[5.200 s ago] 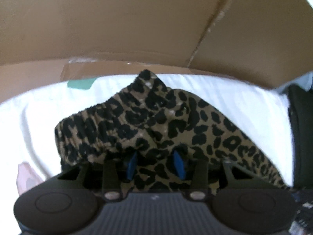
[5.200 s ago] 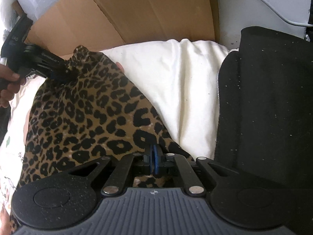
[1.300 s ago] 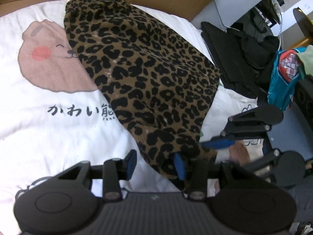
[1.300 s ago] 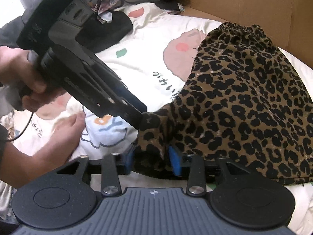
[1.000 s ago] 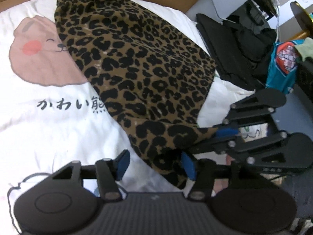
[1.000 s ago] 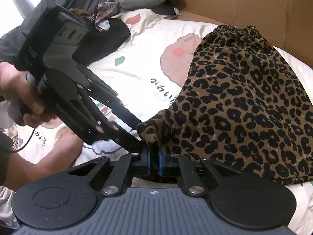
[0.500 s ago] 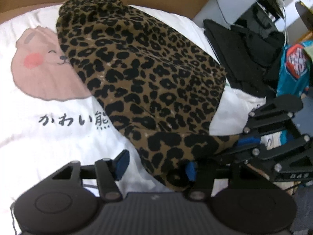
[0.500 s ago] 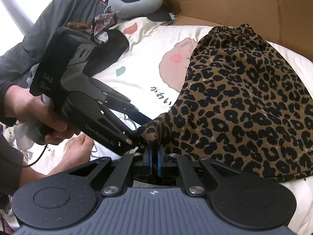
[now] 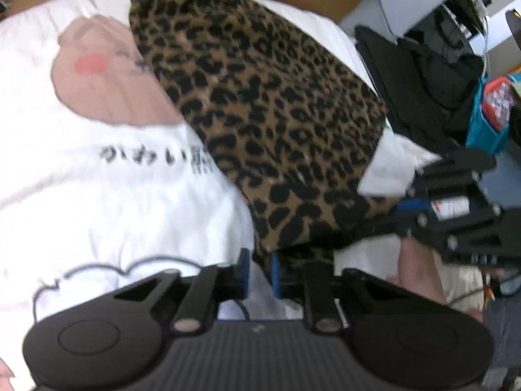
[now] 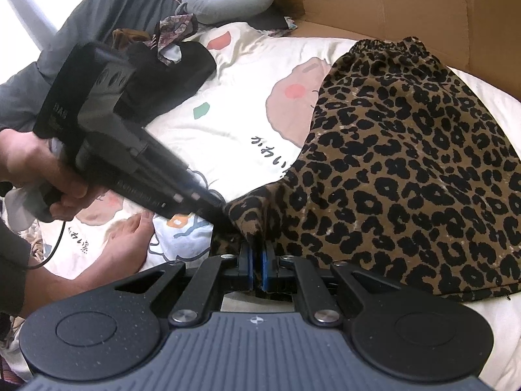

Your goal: Fold clothes

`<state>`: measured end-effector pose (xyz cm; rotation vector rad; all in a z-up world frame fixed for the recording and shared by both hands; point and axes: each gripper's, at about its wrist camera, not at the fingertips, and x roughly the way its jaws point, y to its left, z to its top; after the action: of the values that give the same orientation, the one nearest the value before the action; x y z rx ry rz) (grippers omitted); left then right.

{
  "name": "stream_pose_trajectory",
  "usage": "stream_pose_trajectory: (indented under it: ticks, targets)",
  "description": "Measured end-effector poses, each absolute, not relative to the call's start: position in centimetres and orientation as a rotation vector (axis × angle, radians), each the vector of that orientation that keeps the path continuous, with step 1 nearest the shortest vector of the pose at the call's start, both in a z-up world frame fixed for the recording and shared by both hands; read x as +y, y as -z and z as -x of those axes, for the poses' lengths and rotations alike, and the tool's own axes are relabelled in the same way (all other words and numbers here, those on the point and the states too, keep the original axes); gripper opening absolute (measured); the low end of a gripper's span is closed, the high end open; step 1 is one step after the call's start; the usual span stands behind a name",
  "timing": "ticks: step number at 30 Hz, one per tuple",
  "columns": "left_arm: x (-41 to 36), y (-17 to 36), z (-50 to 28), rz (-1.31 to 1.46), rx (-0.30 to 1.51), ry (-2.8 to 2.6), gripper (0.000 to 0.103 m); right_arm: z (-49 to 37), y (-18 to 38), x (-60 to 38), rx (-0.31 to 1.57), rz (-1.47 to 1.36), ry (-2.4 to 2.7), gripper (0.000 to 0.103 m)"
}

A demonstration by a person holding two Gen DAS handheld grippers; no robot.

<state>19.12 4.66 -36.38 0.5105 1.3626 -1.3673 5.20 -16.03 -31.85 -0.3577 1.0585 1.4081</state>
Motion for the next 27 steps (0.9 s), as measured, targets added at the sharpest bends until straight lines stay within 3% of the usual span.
stream_pose_trajectory:
  ticks: [4,5,7,9,11,17,19,21,27]
  targets:
    - [4.8,36.9,-18.5,-0.551,1.392,1.4,0.009,-5.3,32.0,-16.0,1.067,0.359,-1.406,0.004]
    - [4.7,36.8,-18.4,-0.563,1.38,1.402,0.013,-5.3,32.0,-16.0,1.068,0.359,-1.407,0.004]
    - [4.6,36.7,-18.2,-0.587,1.355,1.404,0.033,-5.4,32.0,-15.9,1.073,0.356,-1.409,0.004]
    - [4.4,36.5,-18.0,-0.59,1.325,1.411,0.06,-5.4,32.0,-15.9,1.077,0.35,-1.41,0.004]
    - [4.1,36.5,-17.9,-0.572,1.31,1.422,0.061,-5.4,31.9,-15.9,1.078,0.345,-1.411,0.004]
    - [3.6,36.8,-19.2,-0.475,1.342,1.373,0.055,-5.6,31.8,-16.1,1.071,0.344,-1.406,0.004]
    - [3.8,36.2,-19.6,-0.457,1.304,1.395,0.043,-5.7,31.9,-16.1,1.073,0.341,-1.401,0.004]
    - [3.9,36.1,-19.8,-0.435,1.314,1.424,0.009,-5.8,31.9,-16.1,1.074,0.336,-1.398,0.004]
    - [4.2,34.7,-20.3,-0.384,1.304,1.468,0.007,-6.1,31.9,-16.3,1.074,0.326,-1.392,0.004]
